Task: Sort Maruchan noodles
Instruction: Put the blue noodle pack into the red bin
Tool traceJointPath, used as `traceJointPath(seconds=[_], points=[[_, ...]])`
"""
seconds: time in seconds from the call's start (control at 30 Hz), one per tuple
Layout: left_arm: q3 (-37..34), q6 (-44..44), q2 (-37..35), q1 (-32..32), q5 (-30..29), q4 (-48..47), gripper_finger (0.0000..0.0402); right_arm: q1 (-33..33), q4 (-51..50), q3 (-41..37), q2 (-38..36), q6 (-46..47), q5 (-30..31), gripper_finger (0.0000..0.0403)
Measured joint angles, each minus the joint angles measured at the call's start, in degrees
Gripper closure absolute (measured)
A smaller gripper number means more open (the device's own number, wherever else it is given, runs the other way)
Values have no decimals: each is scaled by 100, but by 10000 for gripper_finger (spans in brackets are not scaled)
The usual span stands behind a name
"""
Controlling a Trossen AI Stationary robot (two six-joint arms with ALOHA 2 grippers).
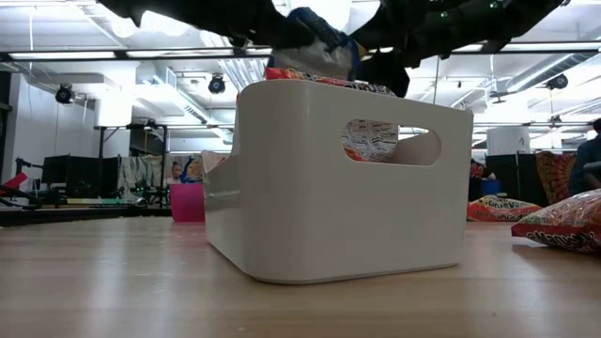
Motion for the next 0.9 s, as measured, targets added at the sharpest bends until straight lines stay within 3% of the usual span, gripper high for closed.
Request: traceJointPath(seconds=[0.53, 0.9], points=[[0, -634, -1389, 171, -2385, -1543, 327, 0, 48, 4, -142, -12, 438, 177], [0, -1532, -2017, 1437, -2540, -3881, 327, 0, 129, 2, -149, -24, 591, 177]])
